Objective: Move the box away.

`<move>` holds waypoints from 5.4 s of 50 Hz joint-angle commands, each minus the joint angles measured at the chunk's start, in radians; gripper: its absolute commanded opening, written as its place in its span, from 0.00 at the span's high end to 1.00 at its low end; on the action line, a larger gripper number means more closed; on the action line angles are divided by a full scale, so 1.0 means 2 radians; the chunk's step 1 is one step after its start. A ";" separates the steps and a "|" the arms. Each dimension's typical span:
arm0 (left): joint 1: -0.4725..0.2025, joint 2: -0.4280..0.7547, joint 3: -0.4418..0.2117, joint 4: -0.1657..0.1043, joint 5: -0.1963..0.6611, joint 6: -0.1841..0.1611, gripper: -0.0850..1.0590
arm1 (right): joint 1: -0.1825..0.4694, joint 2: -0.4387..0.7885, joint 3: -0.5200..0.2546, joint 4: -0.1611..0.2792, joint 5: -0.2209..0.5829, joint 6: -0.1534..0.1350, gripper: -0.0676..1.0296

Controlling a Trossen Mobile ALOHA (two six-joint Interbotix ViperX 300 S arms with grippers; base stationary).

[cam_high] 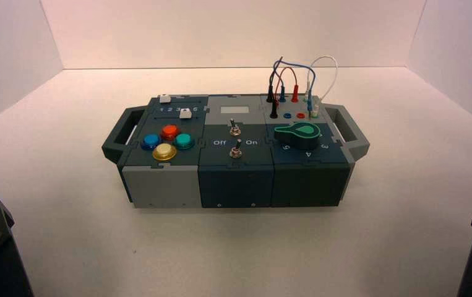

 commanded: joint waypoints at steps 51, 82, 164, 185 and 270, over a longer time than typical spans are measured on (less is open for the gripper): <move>-0.312 0.363 -0.066 -0.032 -0.064 -0.098 0.95 | 0.188 0.303 0.008 0.132 0.048 0.001 0.96; -0.315 0.374 -0.023 -0.057 -0.047 -0.123 0.95 | 0.191 0.340 0.054 0.174 0.023 0.001 0.96; -0.323 0.551 -0.029 -0.054 -0.074 -0.114 0.95 | 0.211 0.446 0.070 0.179 -0.081 -0.009 0.96; -0.323 0.561 -0.031 -0.052 -0.081 -0.113 0.95 | 0.211 0.500 0.064 0.174 -0.108 -0.015 0.96; -0.222 0.658 -0.124 -0.003 -0.107 -0.034 0.95 | 0.153 0.606 -0.048 0.096 -0.107 -0.016 0.96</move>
